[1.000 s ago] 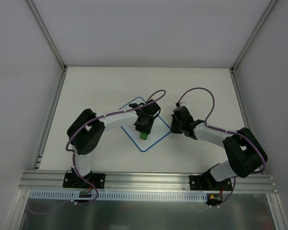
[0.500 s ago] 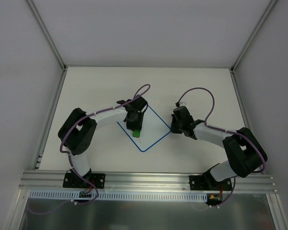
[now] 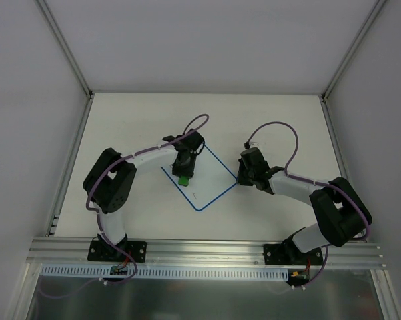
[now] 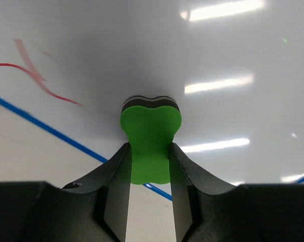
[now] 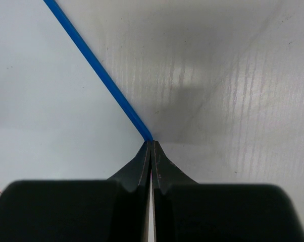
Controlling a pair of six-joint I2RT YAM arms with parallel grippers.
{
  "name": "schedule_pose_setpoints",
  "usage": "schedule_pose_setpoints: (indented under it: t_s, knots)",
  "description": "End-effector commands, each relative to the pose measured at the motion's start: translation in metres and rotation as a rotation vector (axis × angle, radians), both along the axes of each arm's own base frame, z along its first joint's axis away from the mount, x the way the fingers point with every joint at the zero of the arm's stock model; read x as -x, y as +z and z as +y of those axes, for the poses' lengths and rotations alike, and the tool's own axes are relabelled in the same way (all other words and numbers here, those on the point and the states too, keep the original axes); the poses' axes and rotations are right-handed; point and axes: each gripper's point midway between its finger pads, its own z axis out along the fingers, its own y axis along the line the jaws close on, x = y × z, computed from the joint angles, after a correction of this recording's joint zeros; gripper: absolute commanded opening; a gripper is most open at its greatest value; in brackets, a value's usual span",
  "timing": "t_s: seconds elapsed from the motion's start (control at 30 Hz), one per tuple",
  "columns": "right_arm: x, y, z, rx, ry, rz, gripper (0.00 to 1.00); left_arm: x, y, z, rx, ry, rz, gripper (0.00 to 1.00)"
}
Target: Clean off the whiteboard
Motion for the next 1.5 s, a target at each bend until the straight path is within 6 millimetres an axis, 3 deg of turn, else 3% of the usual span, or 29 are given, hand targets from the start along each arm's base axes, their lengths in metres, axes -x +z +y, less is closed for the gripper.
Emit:
schedule_pose_setpoints:
  t_s: [0.0,0.1,0.17,0.3,0.43,0.47,0.73,0.83,1.03,1.13,1.27,1.47]
  knots:
    - [0.024,-0.025,-0.022,0.101,0.0,0.098,0.0,0.073,-0.034,-0.034,-0.024,-0.183,0.185,0.0]
    - [0.024,-0.026,-0.025,0.106,-0.006,0.097,0.0,0.113,-0.035,-0.054,0.019,-0.254,0.26,0.0]
    - [0.024,-0.026,-0.026,0.104,-0.008,0.097,0.0,0.131,-0.035,-0.056,0.034,-0.26,0.294,0.0]
    - [0.025,-0.026,-0.026,0.102,-0.01,0.099,0.0,0.137,-0.034,-0.046,0.009,-0.241,0.273,0.0]
    - [0.025,-0.027,-0.026,0.103,-0.008,0.104,0.0,0.119,-0.035,-0.022,-0.008,-0.15,0.257,0.0]
    - [0.025,-0.027,-0.026,0.103,-0.009,0.103,0.0,0.111,-0.037,-0.008,-0.016,-0.102,0.26,0.0]
    - [0.025,-0.027,-0.026,0.101,-0.01,0.104,0.0,0.032,-0.017,0.071,-0.125,0.136,0.067,0.0]
    - [0.025,-0.027,-0.026,0.103,-0.008,0.103,0.0,0.015,-0.014,0.077,-0.127,0.155,0.053,0.0]
    - [0.025,-0.026,-0.026,0.098,-0.006,0.101,0.0,-0.004,-0.021,0.065,-0.113,0.143,0.068,0.0]
    - [0.025,-0.026,-0.026,0.095,-0.006,0.101,0.0,-0.02,-0.025,0.076,-0.085,0.213,0.088,0.0]
    - [0.025,-0.025,-0.025,0.094,-0.002,0.095,0.0,-0.05,-0.015,0.095,-0.078,0.269,0.044,0.0]
    - [0.024,-0.025,-0.026,0.096,-0.003,0.094,0.0,-0.079,0.0,0.117,-0.069,0.328,-0.003,0.0]
